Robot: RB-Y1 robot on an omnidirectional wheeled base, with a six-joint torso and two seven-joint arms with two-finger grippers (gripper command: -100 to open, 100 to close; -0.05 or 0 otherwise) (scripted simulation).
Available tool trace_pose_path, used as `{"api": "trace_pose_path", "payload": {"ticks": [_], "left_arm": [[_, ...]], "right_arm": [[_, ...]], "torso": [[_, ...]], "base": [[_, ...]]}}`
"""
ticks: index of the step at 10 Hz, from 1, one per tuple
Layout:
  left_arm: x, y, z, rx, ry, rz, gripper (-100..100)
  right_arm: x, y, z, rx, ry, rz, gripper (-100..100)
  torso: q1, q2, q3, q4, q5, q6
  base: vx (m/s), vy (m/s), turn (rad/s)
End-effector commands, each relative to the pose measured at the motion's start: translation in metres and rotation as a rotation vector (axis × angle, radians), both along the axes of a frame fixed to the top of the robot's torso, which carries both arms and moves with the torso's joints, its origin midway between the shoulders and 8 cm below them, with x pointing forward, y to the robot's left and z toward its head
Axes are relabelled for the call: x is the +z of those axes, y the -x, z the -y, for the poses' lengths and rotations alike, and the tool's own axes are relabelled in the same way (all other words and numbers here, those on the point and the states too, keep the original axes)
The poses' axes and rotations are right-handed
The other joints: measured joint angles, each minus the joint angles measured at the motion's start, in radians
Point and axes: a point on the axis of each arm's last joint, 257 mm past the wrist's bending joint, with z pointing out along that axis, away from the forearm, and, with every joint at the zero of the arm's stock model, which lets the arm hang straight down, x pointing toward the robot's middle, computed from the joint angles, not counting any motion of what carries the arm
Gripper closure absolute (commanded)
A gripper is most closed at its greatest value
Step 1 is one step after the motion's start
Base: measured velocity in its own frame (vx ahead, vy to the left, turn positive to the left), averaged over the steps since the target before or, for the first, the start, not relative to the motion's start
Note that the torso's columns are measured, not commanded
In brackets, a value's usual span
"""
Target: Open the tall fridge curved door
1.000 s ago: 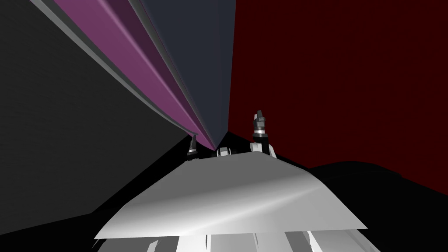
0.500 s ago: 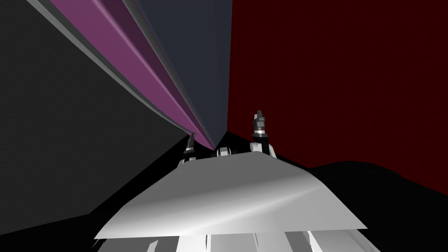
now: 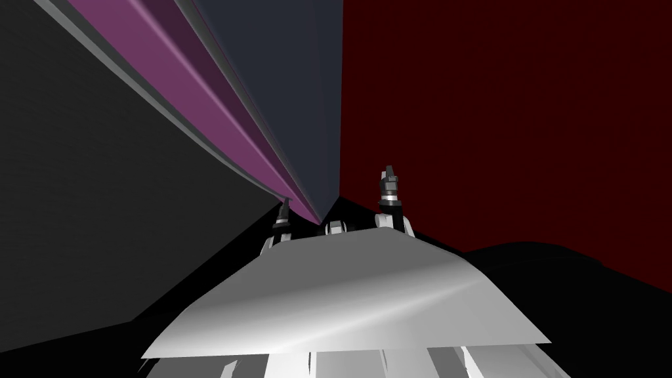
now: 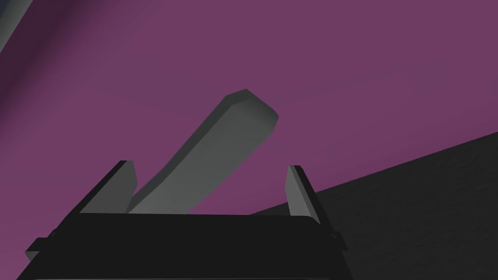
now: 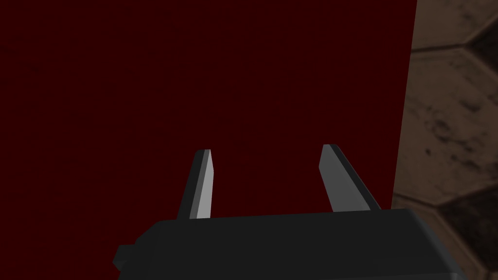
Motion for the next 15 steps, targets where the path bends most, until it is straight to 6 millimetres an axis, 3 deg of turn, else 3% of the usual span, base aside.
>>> {"api": "trace_pose_path", "payload": {"ticks": [1, 8, 15], "left_arm": [[0.006, -0.005, -0.008, 0.013, -0.011, -0.019, -100], [0.026, -0.017, -0.034, 0.043, -0.063, -0.060, -100], [0.060, -0.029, -0.070, 0.083, -0.155, -0.104, -100]], "right_arm": [[0.000, 0.000, 0.000, 0.000, 0.000, 0.000, 0], [0.000, 0.000, 0.000, 0.000, 0.000, 0.000, 0], [0.000, 0.000, 0.000, 0.000, 0.000, 0.000, 0]], "torso": [[0.000, 0.000, 0.000, 0.000, 0.000, 0.000], [-0.001, 0.000, 0.000, 0.000, 0.000, 0.000], [-0.001, 0.000, 0.000, 0.000, 0.000, 0.000]], "base": [[-0.018, -0.036, -0.006], [-0.022, -0.034, -0.006], [-0.022, -0.040, -0.007]]}}
